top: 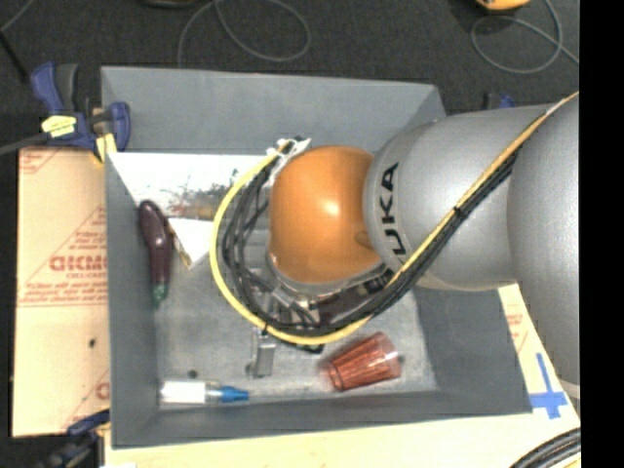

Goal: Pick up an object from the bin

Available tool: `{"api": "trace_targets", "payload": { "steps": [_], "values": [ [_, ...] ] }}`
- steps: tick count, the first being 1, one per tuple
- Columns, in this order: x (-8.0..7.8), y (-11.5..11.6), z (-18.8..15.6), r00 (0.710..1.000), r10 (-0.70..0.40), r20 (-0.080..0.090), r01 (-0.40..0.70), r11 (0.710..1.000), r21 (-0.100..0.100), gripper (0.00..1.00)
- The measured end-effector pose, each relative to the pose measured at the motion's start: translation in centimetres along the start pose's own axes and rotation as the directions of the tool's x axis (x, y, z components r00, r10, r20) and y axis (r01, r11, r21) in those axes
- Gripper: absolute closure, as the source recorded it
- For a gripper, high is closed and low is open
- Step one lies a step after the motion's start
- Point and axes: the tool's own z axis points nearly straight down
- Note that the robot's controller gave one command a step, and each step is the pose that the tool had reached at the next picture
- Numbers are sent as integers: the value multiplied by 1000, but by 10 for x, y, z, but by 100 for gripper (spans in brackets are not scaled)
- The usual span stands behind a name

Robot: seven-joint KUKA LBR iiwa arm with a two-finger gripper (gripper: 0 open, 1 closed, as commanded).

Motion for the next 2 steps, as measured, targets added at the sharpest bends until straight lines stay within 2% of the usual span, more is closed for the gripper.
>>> {"api": "trace_targets", "payload": {
  "steps": [1,2],
  "values": [
    [-2,-1,-4,1000,4,8,-4,1000,-2,0],
    [-1,-20,-1,995,-95,7,95,995,-2,0]
  ]
}}
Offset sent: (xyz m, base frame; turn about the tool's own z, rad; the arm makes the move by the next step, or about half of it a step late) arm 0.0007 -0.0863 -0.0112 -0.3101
